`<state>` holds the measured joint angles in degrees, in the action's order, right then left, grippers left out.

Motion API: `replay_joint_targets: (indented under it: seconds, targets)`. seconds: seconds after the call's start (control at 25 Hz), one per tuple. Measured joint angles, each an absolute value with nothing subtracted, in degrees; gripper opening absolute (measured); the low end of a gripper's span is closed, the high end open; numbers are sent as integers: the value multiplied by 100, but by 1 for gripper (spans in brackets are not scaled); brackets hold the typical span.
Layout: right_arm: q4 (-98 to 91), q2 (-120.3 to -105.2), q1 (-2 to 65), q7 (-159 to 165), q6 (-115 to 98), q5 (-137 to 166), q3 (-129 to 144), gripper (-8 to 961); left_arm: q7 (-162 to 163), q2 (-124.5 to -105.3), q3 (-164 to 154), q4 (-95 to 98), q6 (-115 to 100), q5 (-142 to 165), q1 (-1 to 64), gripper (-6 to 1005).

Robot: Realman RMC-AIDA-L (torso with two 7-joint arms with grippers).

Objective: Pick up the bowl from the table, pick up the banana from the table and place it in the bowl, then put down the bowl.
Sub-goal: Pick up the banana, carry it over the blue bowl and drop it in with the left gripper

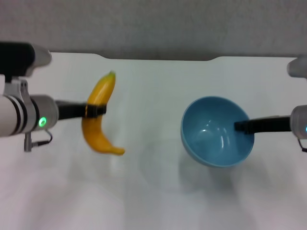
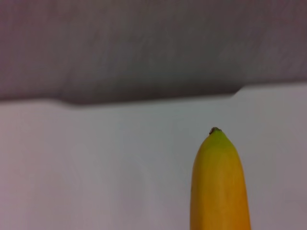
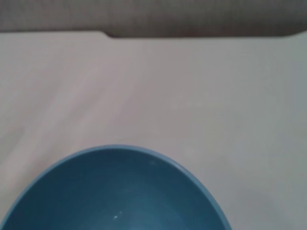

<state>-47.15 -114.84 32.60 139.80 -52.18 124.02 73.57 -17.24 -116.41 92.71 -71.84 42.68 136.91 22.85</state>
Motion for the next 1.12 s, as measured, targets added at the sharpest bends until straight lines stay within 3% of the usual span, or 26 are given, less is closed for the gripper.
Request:
replay_joint_targets:
  seconds: [0.72, 1.12]
  targets:
    - [-3027, -11502, 4804, 14433, -5464, 12547, 7434, 32, -3223, -11686, 8975, -7612, 4083, 11346, 2460, 543]
    - [-3048, -11512, 4914, 14442, -5531, 12498, 7395, 33, -3943, -11693, 8667, -7054, 3674, 10272, 2491, 558]
